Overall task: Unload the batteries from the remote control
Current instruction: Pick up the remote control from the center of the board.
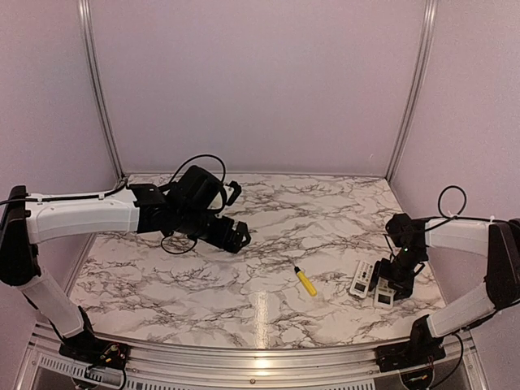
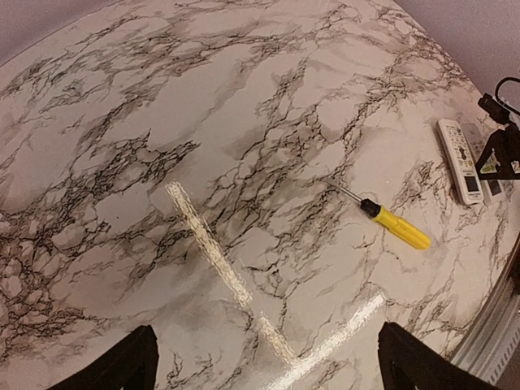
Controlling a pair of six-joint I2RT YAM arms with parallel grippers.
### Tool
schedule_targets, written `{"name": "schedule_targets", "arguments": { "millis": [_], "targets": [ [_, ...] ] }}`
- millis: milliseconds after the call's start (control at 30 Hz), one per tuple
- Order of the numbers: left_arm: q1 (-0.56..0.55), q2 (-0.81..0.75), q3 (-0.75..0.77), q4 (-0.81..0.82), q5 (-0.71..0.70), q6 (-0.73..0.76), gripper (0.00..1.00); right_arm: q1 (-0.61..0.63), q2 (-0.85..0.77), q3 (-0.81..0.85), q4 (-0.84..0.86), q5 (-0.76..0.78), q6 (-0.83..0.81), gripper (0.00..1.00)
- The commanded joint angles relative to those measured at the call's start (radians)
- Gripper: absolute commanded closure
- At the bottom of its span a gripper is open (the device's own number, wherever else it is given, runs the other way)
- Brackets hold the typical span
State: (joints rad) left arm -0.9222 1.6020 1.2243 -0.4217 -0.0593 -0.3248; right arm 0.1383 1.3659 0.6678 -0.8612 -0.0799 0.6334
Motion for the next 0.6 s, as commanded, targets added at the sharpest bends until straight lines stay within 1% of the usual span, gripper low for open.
{"name": "schedule_targets", "arguments": {
  "millis": [0, 133, 400, 433, 567],
  "targets": [
    [-0.004, 0.037, 0.031, 0.009, 0.025, 0.017, 0.02, 0.002, 0.034, -0.002, 0.099, 0.043, -0.017, 0.22],
    [-0.003, 0.055, 0.046, 0.008, 0.035, 0.022, 0.02, 0.002, 0.045, 0.004, 0.103, 0.054, -0.017, 0.23],
    [-0.003, 0.076, 0.081, -0.016, 0.036, 0.048, 0.02, 0.002, 0.039, -0.016, 0.099, 0.063, -0.008, 0.36],
    [-0.004, 0.076, 0.081, -0.018, 0.037, 0.048, 0.02, 0.003, 0.033, -0.015, 0.093, 0.064, -0.006, 0.37],
    [-0.003, 0.070, 0.072, -0.017, 0.042, 0.045, 0.02, 0.001, 0.003, -0.013, 0.069, 0.068, -0.001, 0.52]
  ]
}}
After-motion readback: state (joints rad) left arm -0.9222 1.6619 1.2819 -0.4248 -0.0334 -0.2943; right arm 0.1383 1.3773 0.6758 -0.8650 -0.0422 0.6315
